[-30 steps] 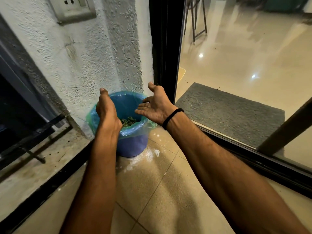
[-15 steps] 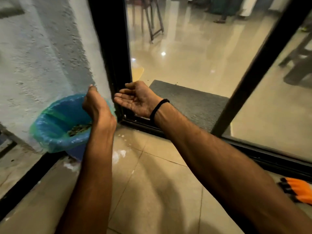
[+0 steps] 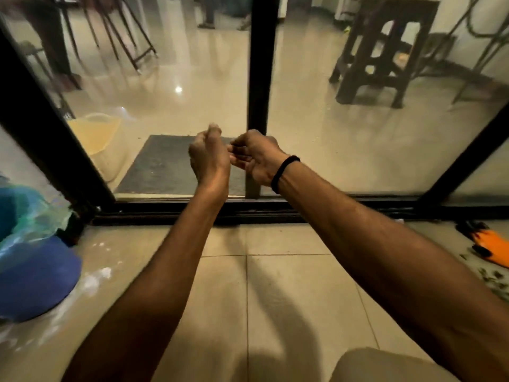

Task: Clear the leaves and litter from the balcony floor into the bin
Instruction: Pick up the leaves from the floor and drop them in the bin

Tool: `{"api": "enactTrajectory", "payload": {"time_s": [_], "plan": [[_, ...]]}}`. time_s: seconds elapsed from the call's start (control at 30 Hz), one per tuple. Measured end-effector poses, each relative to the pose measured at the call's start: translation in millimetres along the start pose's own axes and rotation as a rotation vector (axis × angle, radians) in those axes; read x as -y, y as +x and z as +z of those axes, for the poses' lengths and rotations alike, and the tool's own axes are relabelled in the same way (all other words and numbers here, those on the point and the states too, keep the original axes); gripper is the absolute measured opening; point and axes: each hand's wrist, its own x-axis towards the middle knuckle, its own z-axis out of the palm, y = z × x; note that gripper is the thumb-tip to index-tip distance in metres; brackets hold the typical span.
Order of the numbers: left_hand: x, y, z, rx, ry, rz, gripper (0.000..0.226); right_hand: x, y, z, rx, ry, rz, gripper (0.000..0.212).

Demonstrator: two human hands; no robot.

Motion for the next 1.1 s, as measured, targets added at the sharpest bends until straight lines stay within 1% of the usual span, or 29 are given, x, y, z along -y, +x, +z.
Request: {"api": "enactTrajectory", "payload": {"time_s": [0.1, 0.2, 0.3, 0.4, 0.5, 0.6, 0.77, 0.87, 0.97, 1.03, 1.1], "plan": [[0.3, -30.1, 50.2, 0.119, 0.143, 0.082, 0.036, 15.9, -11.8, -60.7, -0.111, 0.037, -0.086, 0.015], [2.5, -66.3, 104.4, 0.222, 0.267, 0.174, 0.035, 31.7, -28.0, -128.9, -0.215, 0.065, -0.178, 0.013], [4.3, -105.4, 157.3, 0.31, 0.339, 0.258, 0.036, 43.5, -43.2, -194.4, -0.325, 0.077, -0.258, 0.01], [5.7, -147.8, 202.5, 0.396, 0.411, 0.34, 0.039, 46.7, -58.1, -259.0, -0.477, -0.06, -0.336, 0.015], [12.6, -188.8, 248.9, 0.501, 0.484, 0.413, 0.042, 43.8, -69.7, -330.1, -0.616, -0.204, -0.393, 0.016], [23.8, -229.5, 284.0, 0.611, 0.554, 0.501, 0.041, 34.8, -87.8, -398.1, -0.712, -0.302, -0.427, 0.017], [48.5, -292.7, 334.7, 0.775, 0.639, 0.524, 0.035, 20.7, -144.4, -489.0, -0.865, -0.605, -0.425, 0.016], [65.8, -320.0, 356.3, 0.864, 0.662, 0.555, 0.032, 10.1, -156.0, -530.8, -0.888, -0.694, -0.39, 0.019], [88.5, -338.7, 365.6, 0.953, 0.685, 0.579, 0.031, -4.0, -162.7, -558.7, -0.941, -0.65, -0.34, 0.019], [107.3, -347.0, 372.1, 0.981, 0.721, 0.565, 0.027, -14.1, -170.8, -571.5, -0.98, -0.62, -0.314, 0.018], [128.2, -355.9, 379.9, 1.014, 0.75, 0.528, 0.024, -27.1, -180.2, -582.2, -1.006, -0.646, -0.275, 0.017]]}}
